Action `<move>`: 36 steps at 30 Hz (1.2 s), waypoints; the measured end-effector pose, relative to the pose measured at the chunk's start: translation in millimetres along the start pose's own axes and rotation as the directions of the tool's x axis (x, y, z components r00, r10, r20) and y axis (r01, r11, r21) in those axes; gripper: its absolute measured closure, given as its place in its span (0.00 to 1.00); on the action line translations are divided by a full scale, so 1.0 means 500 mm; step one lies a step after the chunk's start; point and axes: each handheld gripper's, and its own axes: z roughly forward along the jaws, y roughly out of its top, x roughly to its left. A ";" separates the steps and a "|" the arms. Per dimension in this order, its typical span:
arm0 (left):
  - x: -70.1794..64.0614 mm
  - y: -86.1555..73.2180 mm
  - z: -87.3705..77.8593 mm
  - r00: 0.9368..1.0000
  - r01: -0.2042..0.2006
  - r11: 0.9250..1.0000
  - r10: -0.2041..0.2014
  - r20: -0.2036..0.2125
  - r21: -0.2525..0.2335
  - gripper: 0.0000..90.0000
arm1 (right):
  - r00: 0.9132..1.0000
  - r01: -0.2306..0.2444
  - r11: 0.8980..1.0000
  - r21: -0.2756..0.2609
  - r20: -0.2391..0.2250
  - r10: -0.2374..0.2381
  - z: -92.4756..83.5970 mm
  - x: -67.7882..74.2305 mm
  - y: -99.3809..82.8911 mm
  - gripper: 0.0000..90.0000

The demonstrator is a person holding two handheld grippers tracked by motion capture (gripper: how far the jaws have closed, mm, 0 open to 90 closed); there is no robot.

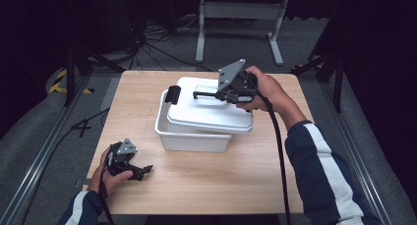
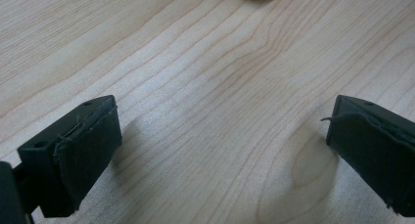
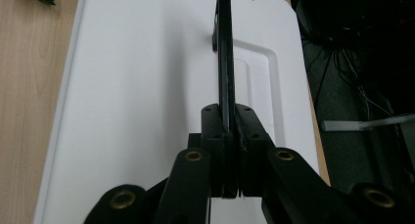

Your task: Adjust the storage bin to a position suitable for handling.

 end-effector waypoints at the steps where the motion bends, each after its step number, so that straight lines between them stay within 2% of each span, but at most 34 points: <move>1: 0.000 0.000 0.000 1.000 0.000 1.000 0.000 0.000 0.000 0.00 | 1.000 0.001 1.000 0.004 -0.002 -0.001 -0.003 0.000 -0.003 0.94; 5: 0.000 -0.001 -0.001 1.000 -0.001 1.000 0.001 -0.004 0.001 0.00 | 1.000 0.001 1.000 0.009 0.003 -0.001 -0.014 0.002 -0.013 0.94; 16: 0.000 -0.001 0.000 1.000 0.000 1.000 0.000 -0.006 -0.004 0.00 | 0.998 -0.047 0.999 -0.007 0.043 0.047 -0.073 0.003 -0.073 0.94; 20: -0.001 -0.001 0.000 1.000 0.003 1.000 -0.003 -0.009 -0.006 0.00 | 0.995 -0.073 0.997 -0.002 0.074 0.073 -0.093 0.003 -0.101 0.94; 28: 0.000 -0.001 0.000 1.000 0.002 1.000 -0.002 -0.009 -0.007 0.00 | 0.989 -0.114 0.993 -0.013 0.090 0.115 -0.127 -0.001 -0.160 0.94; 33: -0.001 -0.001 0.000 1.000 0.005 1.000 -0.006 -0.007 -0.006 0.00 | 0.982 -0.149 0.989 -0.017 0.114 0.150 -0.154 0.000 -0.204 0.94; 36: 0.000 -0.001 0.000 1.000 0.002 1.000 -0.002 -0.011 -0.008 0.00 | 0.980 -0.163 0.987 -0.002 0.119 0.162 -0.163 0.003 -0.222 0.94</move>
